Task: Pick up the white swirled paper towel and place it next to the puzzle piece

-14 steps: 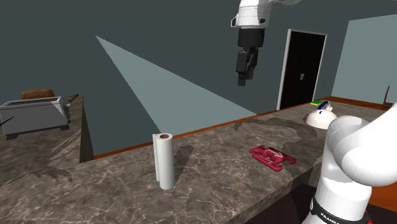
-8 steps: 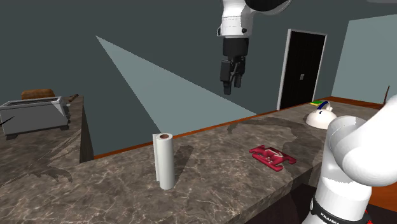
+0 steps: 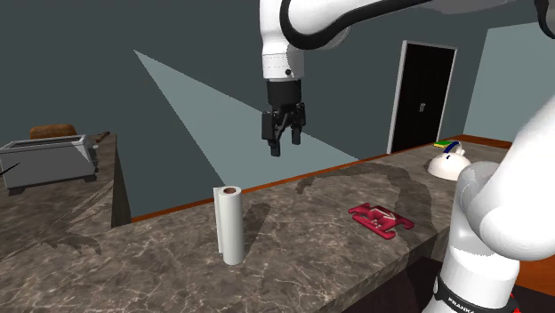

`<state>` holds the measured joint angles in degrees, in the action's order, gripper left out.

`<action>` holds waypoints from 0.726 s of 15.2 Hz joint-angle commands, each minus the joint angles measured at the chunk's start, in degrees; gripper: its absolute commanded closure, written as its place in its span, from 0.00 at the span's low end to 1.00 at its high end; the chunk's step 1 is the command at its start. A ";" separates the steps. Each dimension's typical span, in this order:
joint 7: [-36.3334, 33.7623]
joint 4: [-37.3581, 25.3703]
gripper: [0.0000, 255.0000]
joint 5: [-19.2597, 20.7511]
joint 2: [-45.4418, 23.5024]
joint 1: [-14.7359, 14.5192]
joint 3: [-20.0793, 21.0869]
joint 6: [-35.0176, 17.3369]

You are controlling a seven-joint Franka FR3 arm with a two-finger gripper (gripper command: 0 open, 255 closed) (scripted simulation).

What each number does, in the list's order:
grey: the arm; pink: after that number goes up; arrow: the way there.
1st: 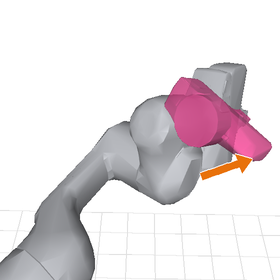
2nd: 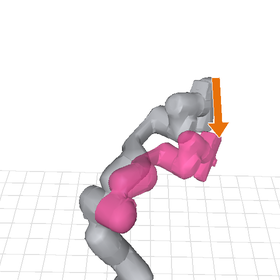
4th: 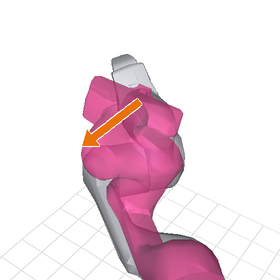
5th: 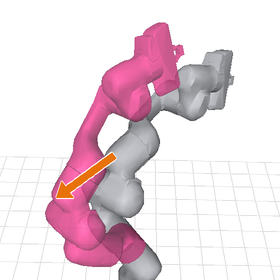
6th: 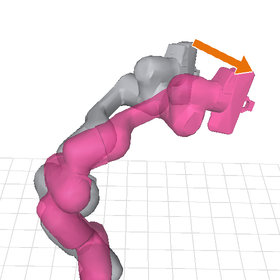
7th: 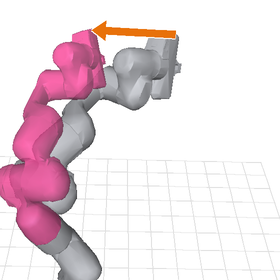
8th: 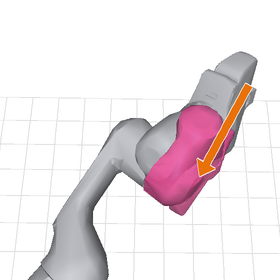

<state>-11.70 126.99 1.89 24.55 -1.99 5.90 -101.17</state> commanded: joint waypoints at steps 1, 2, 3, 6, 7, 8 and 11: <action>-2.06 -1.45 0.00 -0.43 -3.83 -0.18 1.01 -1.54; -3.06 -2.46 0.00 -0.55 -5.95 -0.26 1.50 -2.26; -4.06 -3.54 0.00 -0.64 -8.11 -0.35 1.97 -2.93; -7.00 -7.22 0.00 -0.68 -14.69 -0.66 3.22 -4.64; -7.96 -8.60 0.00 -0.63 -16.92 -0.80 3.57 -5.10; -8.92 -10.04 0.00 -0.55 -19.17 -0.95 3.90 -5.51; -11.70 -14.84 0.00 -0.17 -26.01 -1.52 4.69 -6.39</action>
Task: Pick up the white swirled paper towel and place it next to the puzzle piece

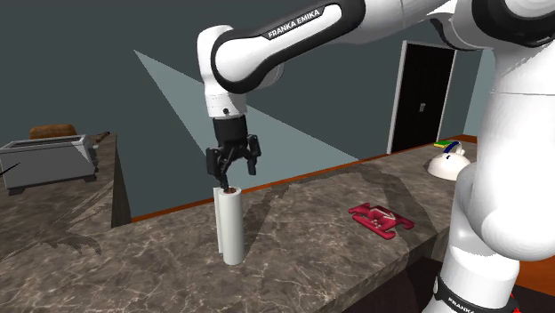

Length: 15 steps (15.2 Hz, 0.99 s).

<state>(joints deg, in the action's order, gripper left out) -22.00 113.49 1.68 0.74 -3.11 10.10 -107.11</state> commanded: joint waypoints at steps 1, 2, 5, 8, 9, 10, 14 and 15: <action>-1.70 -1.93 0.00 0.09 -2.99 -0.51 0.54 -0.52; -1.71 -1.26 0.00 0.12 -3.09 -0.52 0.51 -1.27; -1.78 0.65 0.00 0.22 -3.45 -0.51 0.49 -3.55; -1.89 2.78 0.00 0.38 -4.03 -0.49 0.46 -6.24; -1.89 2.79 0.00 0.37 -4.02 -0.49 0.46 -6.24; -1.89 2.78 0.00 0.38 -4.03 -0.49 0.46 -6.24; -1.89 2.78 0.00 0.38 -4.03 -0.49 0.46 -6.24; -1.89 2.78 0.00 0.38 -4.03 -0.49 0.46 -6.24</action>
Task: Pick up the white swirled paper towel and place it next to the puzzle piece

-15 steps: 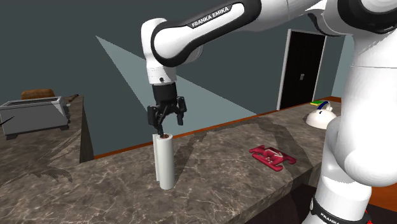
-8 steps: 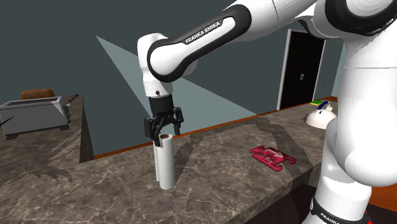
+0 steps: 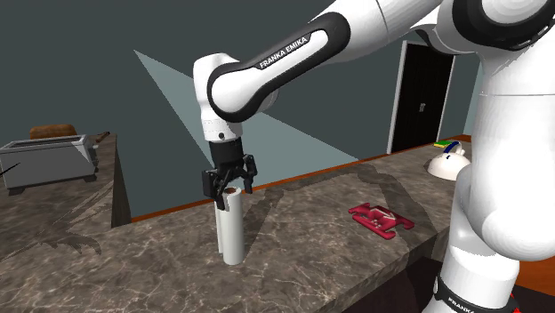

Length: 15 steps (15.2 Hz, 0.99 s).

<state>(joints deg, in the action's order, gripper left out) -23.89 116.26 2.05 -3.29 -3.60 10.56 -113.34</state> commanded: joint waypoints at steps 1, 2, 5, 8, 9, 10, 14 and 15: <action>0.00 0.00 0.00 0.00 0.00 0.00 0.00 0.00; 0.00 0.00 1.00 0.00 0.00 0.00 0.00 0.00; 0.00 0.00 1.00 0.00 0.00 0.00 0.00 0.00; 0.00 -0.01 1.00 0.00 0.00 0.00 0.00 0.00; 0.00 -0.01 1.00 0.00 -0.01 0.00 0.00 0.00; 0.00 0.00 1.00 0.00 0.00 0.00 0.00 0.00; 0.17 -1.41 1.00 -0.19 0.79 0.02 0.00 2.19; 0.22 -1.91 1.00 -0.24 1.03 0.03 0.00 2.92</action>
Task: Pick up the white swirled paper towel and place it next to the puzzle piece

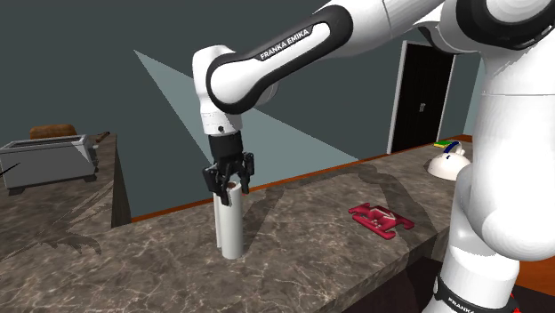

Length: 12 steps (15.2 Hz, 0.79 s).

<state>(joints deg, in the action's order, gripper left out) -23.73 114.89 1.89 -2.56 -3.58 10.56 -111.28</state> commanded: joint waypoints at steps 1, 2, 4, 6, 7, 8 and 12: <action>0.11 -1.06 1.00 -0.12 0.54 0.02 0.00 1.60; 0.16 -1.58 1.00 -0.17 0.76 0.02 -0.01 2.34; 0.25 -2.67 1.00 -0.26 1.15 0.03 -0.01 3.82; 0.33 -3.82 1.00 -0.34 1.51 0.04 -0.01 5.30; 0.37 -4.41 1.00 -0.38 1.67 0.04 -0.02 6.05; 0.40 -5.01 1.00 -0.41 1.81 0.05 -0.02 6.80; 0.53 -7.56 1.00 -0.51 2.27 0.06 -0.03 9.80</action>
<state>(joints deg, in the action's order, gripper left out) -23.18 108.03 1.38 -0.25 -3.50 10.52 -102.17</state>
